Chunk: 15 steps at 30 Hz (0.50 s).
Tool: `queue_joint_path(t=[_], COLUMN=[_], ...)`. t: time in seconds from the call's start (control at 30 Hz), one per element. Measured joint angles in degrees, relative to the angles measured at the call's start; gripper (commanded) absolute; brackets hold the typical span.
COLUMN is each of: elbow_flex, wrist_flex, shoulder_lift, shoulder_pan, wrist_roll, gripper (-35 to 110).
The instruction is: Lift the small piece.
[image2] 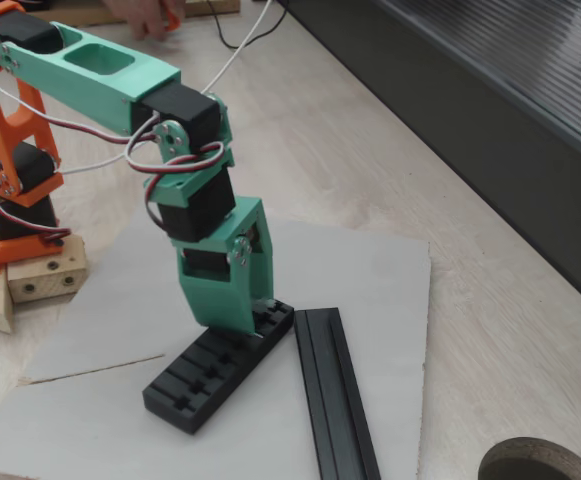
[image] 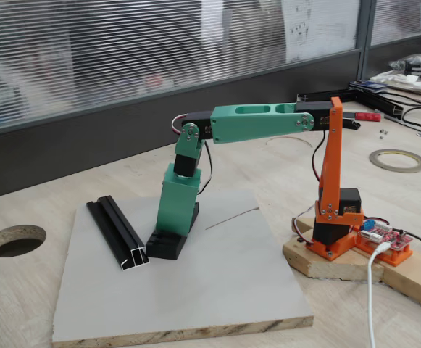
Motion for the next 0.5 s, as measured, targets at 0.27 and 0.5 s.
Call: queue_joint_path(t=[0.27,0.5], elbow_flex=[0.0,0.0], wrist_flex=[-0.2,-0.3], shoulder_lift=[0.0,0.0], shoulder_pan=[-0.3,-0.2], wrist_roll=[0.0,0.0], gripper=[32,21])
